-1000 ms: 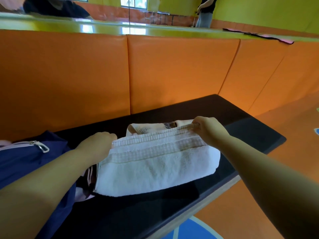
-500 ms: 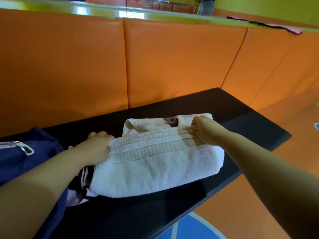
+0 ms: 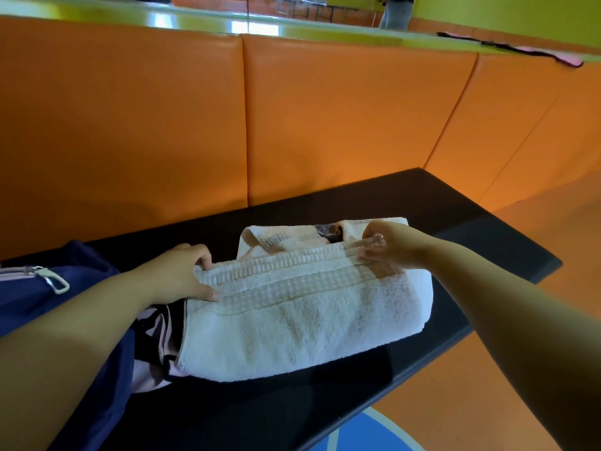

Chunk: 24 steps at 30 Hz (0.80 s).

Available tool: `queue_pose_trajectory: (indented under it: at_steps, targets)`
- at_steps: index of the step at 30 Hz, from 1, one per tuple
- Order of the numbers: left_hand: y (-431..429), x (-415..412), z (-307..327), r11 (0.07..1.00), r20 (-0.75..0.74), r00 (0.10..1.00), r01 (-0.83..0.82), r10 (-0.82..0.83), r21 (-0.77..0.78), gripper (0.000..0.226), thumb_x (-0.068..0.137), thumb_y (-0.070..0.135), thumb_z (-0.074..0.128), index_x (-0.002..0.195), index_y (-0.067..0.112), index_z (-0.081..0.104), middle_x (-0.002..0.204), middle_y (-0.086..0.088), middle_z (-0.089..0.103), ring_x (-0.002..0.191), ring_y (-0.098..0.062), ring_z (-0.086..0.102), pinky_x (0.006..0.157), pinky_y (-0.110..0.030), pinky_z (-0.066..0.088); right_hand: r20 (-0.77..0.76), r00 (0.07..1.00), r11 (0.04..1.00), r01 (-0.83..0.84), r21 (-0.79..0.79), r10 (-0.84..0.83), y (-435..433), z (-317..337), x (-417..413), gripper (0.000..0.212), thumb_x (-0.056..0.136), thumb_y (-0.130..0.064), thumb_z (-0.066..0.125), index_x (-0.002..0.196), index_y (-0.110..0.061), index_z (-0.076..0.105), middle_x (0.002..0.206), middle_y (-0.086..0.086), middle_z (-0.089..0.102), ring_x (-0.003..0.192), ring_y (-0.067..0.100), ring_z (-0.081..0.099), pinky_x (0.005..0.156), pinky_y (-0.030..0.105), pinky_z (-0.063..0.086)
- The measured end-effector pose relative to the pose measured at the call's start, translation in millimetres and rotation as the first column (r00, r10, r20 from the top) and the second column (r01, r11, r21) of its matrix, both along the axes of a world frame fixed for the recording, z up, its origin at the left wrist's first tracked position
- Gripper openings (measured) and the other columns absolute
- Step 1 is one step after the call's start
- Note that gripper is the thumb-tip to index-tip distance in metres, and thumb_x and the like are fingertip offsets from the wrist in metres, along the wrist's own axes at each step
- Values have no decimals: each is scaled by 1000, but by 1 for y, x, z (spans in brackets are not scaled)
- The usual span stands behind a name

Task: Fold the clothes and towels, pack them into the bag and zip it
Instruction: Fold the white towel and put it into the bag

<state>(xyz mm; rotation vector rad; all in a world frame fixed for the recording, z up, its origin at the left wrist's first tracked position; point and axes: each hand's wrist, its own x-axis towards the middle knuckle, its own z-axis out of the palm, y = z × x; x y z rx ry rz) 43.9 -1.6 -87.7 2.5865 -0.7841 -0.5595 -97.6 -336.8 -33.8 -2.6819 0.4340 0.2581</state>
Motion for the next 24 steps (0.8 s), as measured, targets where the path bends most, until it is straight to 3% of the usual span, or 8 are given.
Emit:
queue_pose_trajectory:
  at_steps: [6, 12, 16, 20, 24]
  targets:
    - [-2, 7, 4, 996, -54, 997, -42, 46, 77, 50, 56, 42, 87, 91, 23, 57, 100, 4, 54, 89, -13, 54, 74, -29, 45, -97, 995, 1000, -4, -15, 3, -2, -1, 3, 37, 84, -43, 66, 113, -21, 56, 106, 2, 59, 94, 21, 59, 84, 40, 51]
    - [-6, 6, 8, 995, -77, 996, -46, 54, 91, 42, 56, 37, 88, 79, 19, 59, 83, 2, 59, 72, -12, 54, 58, -24, 39, 15, 999, 998, -28, -55, 29, -4, -6, 7, 34, 77, -39, 74, 100, -18, 61, 101, -1, 58, 91, 17, 54, 71, 30, 43]
    - [-5, 6, 10, 996, -116, 992, -38, 47, 80, 34, 57, 35, 88, 67, 17, 60, 72, 2, 61, 65, -12, 54, 56, -24, 38, 80, 995, 996, -50, -78, 56, -4, -7, 7, 28, 75, -37, 77, 88, -20, 60, 96, 1, 60, 86, 17, 55, 72, 31, 46]
    - [-3, 5, 9, 996, -99, 995, -21, 30, 91, 31, 61, 38, 85, 67, 15, 65, 80, -2, 63, 68, -12, 55, 57, -23, 39, 116, 992, 998, -43, -47, 48, -6, -9, 3, 25, 75, -37, 77, 84, -22, 58, 86, -4, 58, 78, 13, 53, 60, 24, 40]
    - [0, 3, 13, 997, -22, 997, -68, 69, 20, 37, 61, 38, 85, 67, 7, 65, 86, -11, 62, 68, -16, 53, 59, -27, 38, 174, 984, 998, -34, -48, 42, -7, -5, -2, 24, 78, -33, 75, 88, -16, 62, 84, -1, 60, 76, 17, 56, 60, 27, 41]
